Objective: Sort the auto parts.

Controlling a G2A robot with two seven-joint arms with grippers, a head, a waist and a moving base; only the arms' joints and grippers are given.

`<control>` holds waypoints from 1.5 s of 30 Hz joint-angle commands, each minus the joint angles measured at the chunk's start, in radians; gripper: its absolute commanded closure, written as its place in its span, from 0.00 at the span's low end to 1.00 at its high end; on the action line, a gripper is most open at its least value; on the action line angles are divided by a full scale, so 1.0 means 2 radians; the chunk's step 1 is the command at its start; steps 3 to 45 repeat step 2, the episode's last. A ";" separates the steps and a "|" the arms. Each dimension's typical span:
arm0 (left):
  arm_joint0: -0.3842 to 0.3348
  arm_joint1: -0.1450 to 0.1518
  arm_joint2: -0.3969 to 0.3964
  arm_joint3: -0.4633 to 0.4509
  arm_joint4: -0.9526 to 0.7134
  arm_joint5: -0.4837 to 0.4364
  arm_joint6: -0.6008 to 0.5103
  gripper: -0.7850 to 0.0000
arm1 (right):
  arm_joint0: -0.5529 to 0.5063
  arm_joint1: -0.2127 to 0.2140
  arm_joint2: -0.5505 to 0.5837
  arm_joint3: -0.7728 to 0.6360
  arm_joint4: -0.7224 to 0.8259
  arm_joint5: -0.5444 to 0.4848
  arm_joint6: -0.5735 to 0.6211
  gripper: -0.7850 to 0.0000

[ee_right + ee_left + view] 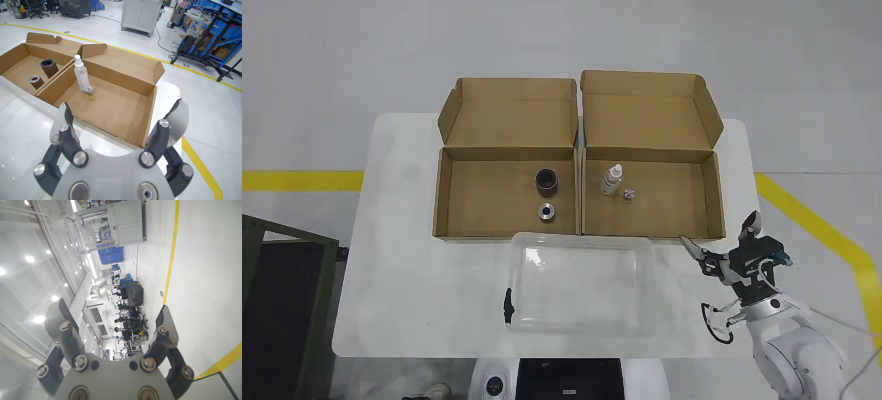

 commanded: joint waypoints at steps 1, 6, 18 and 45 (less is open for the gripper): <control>0.000 0.000 0.000 0.000 0.000 0.000 0.000 0.00 | 0.000 0.000 0.000 0.000 0.000 0.000 0.000 0.00; 0.000 0.000 0.000 0.000 0.000 0.000 0.000 0.00 | 0.000 0.000 0.000 0.000 0.000 0.000 0.000 0.00; 0.000 0.000 0.000 0.000 0.000 0.000 0.000 0.00 | 0.000 0.000 0.000 0.000 0.000 0.000 0.000 0.00; 0.000 0.000 0.000 0.000 0.000 0.000 0.000 0.00 | 0.000 0.000 0.000 0.000 0.000 0.000 0.000 0.00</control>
